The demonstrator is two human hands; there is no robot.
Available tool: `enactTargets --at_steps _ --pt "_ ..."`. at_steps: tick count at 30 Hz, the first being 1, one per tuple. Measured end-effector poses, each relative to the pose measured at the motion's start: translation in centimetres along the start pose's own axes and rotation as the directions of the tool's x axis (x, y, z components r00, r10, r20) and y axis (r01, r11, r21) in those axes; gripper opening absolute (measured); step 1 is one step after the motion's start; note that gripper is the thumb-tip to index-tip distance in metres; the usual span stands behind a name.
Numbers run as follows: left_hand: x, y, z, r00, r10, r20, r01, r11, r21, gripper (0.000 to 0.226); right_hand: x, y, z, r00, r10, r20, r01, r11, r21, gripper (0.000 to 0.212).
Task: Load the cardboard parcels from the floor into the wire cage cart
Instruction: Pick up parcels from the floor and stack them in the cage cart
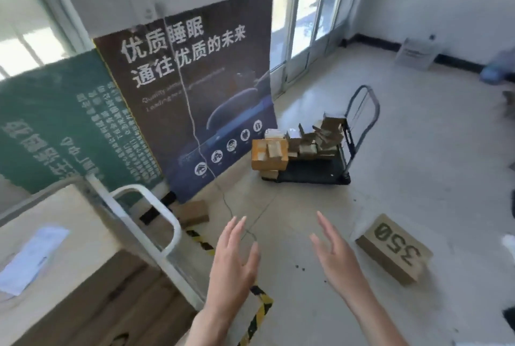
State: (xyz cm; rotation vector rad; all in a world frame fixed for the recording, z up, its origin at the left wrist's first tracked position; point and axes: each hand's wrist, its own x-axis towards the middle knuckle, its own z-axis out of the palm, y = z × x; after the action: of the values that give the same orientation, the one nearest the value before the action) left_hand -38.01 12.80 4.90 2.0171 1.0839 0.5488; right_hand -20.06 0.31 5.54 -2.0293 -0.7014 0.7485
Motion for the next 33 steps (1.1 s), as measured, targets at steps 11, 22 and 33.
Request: enactTargets --at_steps 11,22,33 --pt "3.7 14.3 23.5 0.856 0.133 0.499 -0.153 0.988 0.000 0.058 -0.5 13.9 -20.4 0.896 0.277 -0.346 -0.212 0.953 0.214 0.055" --pt "16.5 20.7 45.9 0.684 0.089 0.724 -0.135 0.991 0.006 0.054 10.2 26.4 -32.1 0.743 0.539 -0.397 -0.388 0.830 0.401 0.052" --pt "30.0 23.8 71.0 0.487 -0.012 0.874 -0.240 0.959 0.147 0.058 28.0 40.8 -40.1 0.647 0.701 -0.300 -0.519 0.694 0.500 0.052"
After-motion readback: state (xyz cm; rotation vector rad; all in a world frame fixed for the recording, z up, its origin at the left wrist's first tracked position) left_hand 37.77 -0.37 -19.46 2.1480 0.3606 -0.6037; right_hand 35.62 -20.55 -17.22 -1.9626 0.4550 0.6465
